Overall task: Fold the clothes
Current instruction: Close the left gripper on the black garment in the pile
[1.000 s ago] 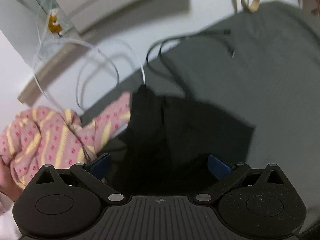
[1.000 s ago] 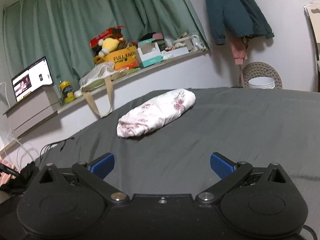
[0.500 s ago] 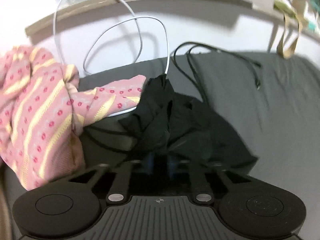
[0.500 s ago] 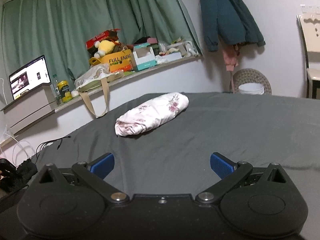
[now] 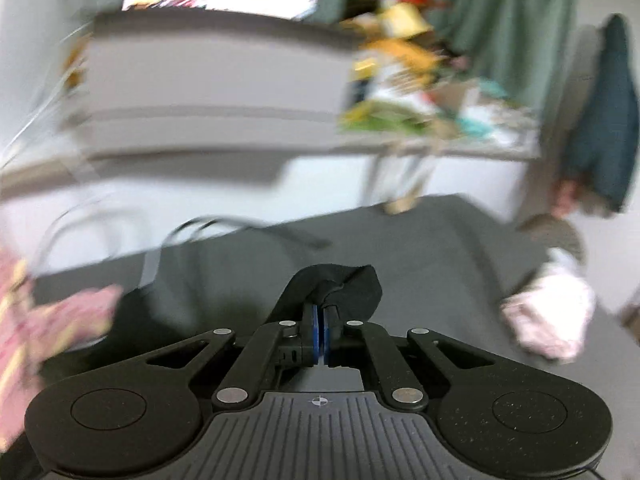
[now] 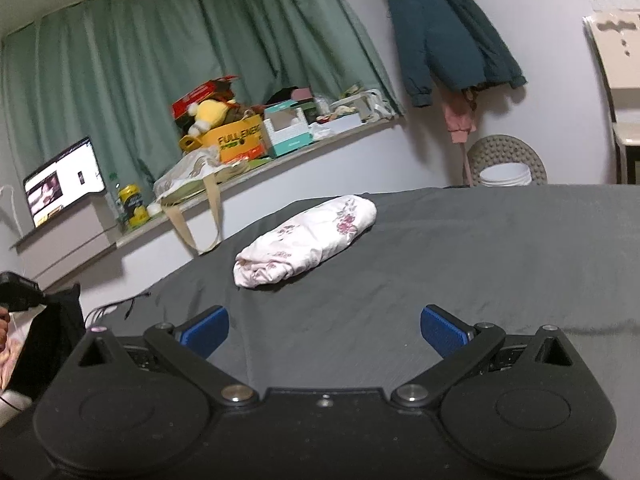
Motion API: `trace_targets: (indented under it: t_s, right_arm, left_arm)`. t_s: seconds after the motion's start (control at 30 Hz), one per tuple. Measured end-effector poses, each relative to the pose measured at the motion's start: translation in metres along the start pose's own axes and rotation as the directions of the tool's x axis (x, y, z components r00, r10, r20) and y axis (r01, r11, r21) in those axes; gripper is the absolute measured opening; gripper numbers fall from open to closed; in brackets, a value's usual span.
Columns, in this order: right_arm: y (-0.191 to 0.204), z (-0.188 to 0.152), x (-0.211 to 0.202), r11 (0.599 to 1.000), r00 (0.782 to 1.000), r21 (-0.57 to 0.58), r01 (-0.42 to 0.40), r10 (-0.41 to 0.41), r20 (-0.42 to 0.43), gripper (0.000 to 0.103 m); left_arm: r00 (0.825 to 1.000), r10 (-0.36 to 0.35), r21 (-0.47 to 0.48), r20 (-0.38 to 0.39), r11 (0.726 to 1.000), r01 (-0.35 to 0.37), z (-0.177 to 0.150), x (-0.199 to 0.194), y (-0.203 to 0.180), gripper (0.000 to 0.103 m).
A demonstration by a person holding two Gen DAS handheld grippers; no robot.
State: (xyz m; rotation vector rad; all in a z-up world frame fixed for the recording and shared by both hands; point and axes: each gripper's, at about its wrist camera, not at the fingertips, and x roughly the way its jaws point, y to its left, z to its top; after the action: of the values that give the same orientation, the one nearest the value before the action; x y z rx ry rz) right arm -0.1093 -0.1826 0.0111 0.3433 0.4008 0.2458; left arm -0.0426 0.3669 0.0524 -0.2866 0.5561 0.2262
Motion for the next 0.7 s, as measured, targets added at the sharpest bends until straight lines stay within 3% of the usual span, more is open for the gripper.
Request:
trace_targets:
  t_s: [0.1,0.17,0.23,0.3,0.37,0.43,0.5,0.57,0.63,0.7]
  right_arm:
    - [-0.005,0.004,-0.001,0.999,1.0,0.04,0.0,-0.001,0.011,0.103]
    - [-0.007,0.006,-0.001,0.998,1.0,0.058,0.003,-0.004,0.018,0.103]
    - [-0.009,0.007,-0.002,0.997,1.0,0.071,0.008,-0.01,0.023,0.103]
    - [-0.011,0.007,-0.003,0.997,1.0,0.077,0.01,-0.012,0.024,0.103]
    - [-0.014,0.007,-0.005,0.997,1.0,0.082,0.014,-0.016,0.026,0.103]
    - [-0.015,0.008,-0.007,0.996,0.999,0.084,0.008,-0.01,0.032,0.103]
    - [-0.015,0.009,-0.008,0.996,0.999,0.084,0.004,-0.007,0.038,0.103]
    - [-0.015,0.009,-0.007,0.996,0.999,0.089,-0.001,-0.002,0.035,0.103]
    - [-0.015,0.009,-0.006,0.995,1.0,0.098,-0.005,0.003,0.026,0.103]
    - [-0.014,0.009,-0.005,0.994,1.0,0.109,-0.007,0.005,0.02,0.103]
  left_arm:
    - [0.987,-0.154,0.052,0.053,0.987,0.151,0.016,-0.014,-0.05,0.0]
    - [0.954,-0.287,0.1,0.088,0.955,0.278,0.027,-0.022,-0.089,0.0]
    - [0.904,-0.416,0.136,0.096,0.905,0.402,0.04,-0.028,-0.133,0.0]
    - [0.866,-0.493,0.205,0.078,0.858,0.47,0.048,-0.036,-0.178,0.0]
    - [0.858,-0.512,0.264,0.05,0.835,0.483,0.052,-0.043,-0.211,0.0]
    - [0.871,-0.491,0.285,0.021,0.838,0.466,0.052,-0.045,-0.226,0.0]
    - [0.914,-0.406,0.288,-0.029,0.872,0.396,0.048,-0.038,-0.22,0.006]
    - [0.954,-0.289,0.299,-0.085,0.905,0.301,0.04,-0.028,-0.202,0.028]
    - [0.985,-0.12,0.312,-0.121,0.938,0.152,0.027,-0.02,-0.161,0.087]
    - [0.988,0.078,0.298,-0.132,0.954,-0.035,0.018,-0.012,-0.108,0.094]
